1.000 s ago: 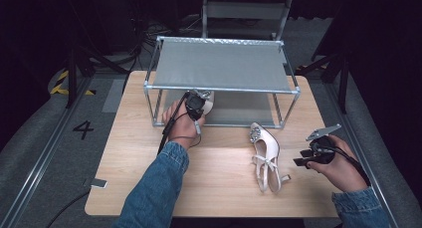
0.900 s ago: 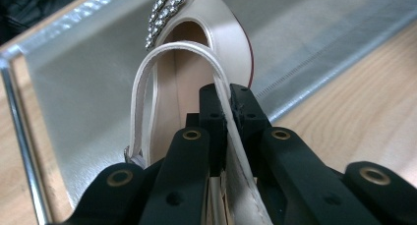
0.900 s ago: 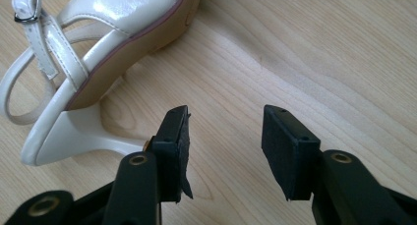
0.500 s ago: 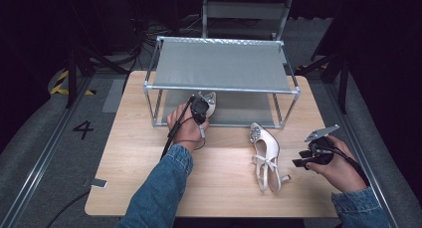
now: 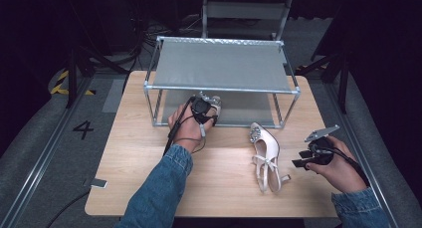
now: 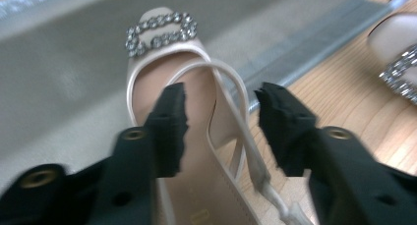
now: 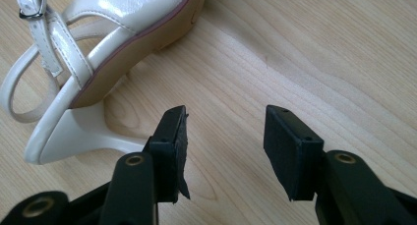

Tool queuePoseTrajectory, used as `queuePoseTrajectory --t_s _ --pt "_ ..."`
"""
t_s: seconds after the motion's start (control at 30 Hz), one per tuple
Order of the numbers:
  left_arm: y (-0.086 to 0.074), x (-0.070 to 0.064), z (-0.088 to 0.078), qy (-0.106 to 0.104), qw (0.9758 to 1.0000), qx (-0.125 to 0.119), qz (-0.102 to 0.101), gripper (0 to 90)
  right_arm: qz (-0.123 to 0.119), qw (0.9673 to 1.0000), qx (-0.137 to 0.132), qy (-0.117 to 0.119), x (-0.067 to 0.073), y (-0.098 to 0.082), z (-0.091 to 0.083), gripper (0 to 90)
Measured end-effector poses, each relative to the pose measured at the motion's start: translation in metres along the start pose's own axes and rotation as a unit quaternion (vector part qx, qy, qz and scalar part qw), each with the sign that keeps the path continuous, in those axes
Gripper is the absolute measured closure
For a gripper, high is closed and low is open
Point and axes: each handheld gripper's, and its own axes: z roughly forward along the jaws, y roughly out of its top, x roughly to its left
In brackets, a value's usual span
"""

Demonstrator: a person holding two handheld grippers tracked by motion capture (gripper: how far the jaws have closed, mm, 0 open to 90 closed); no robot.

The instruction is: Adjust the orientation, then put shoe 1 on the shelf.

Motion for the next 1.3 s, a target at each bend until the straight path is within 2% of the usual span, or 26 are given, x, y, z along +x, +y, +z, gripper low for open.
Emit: queuePoseTrajectory --t_s 0.07,0.1,0.13,0.23,0.33,0.53,0.67,0.77,0.87,0.93,1.07,1.13,1.23,1.3 --pt "-0.002 0.002 -0.005 0.002 0.9996 -0.029 0.001 45.6 0.001 1.0000 0.000 0.001 0.000 0.000 0.000 52.2" --pt "-0.002 0.003 -0.008 0.002 0.9997 -0.026 0.002 45.7 0.001 1.0000 0.000 0.002 0.000 0.000 0.001 52.2" --pt "-0.002 0.004 -0.011 -0.007 0.9996 -0.025 -0.008 44.0 0.000 1.0000 0.000 0.001 0.000 0.001 0.002 52.1" --pt "-0.002 0.005 -0.021 -0.016 0.9983 -0.054 -0.013 41.3 0.001 1.0000 0.003 0.000 0.000 0.001 0.003 52.0" --pt "-0.003 0.006 -0.033 -0.022 0.9981 -0.053 -0.022 41.5 0.005 1.0000 0.004 0.005 0.000 -0.001 0.004 51.9" --pt "-0.013 0.005 -0.058 -0.024 0.9987 -0.041 -0.021 39.8 0.009 0.9999 0.002 0.004 0.000 -0.002 0.002 51.2" --pt "-0.025 0.006 -0.074 -0.028 0.9985 -0.045 -0.013 37.7 0.009 0.9999 0.003 0.004 -0.001 -0.003 0.001 51.2" --pt "-0.034 0.007 -0.084 -0.030 0.9989 -0.035 -0.007 35.8 0.010 0.9999 0.004 0.002 -0.001 -0.002 0.002 51.2" --pt "-0.044 0.008 -0.092 -0.048 0.9987 -0.015 -0.013 35.3 0.006 1.0000 -0.002 0.002 0.000 0.000 0.001 51.0" --pt "-0.050 0.008 -0.094 -0.051 0.9985 -0.002 -0.017 35.3 0.007 1.0000 0.002 0.004 0.000 0.001 0.003 50.9" --pt "-0.058 0.011 -0.092 -0.042 0.9988 0.023 -0.011 36.2 0.008 0.9999 0.005 0.005 -0.001 0.001 0.005 50.8" --pt "-0.063 0.013 -0.089 -0.036 0.9985 0.036 -0.020 37.2 0.006 1.0000 0.003 0.005 -0.001 0.002 0.005 50.6" --pt "-0.071 0.019 -0.081 -0.051 0.9965 0.063 -0.022 37.4 0.008 0.9999 0.003 0.007 -0.001 0.002 0.004 50.5" --pt "-0.077 0.022 -0.073 -0.056 0.9957 0.072 -0.018 38.2 0.010 0.9999 0.002 0.005 -0.003 0.001 0.004 50.4"
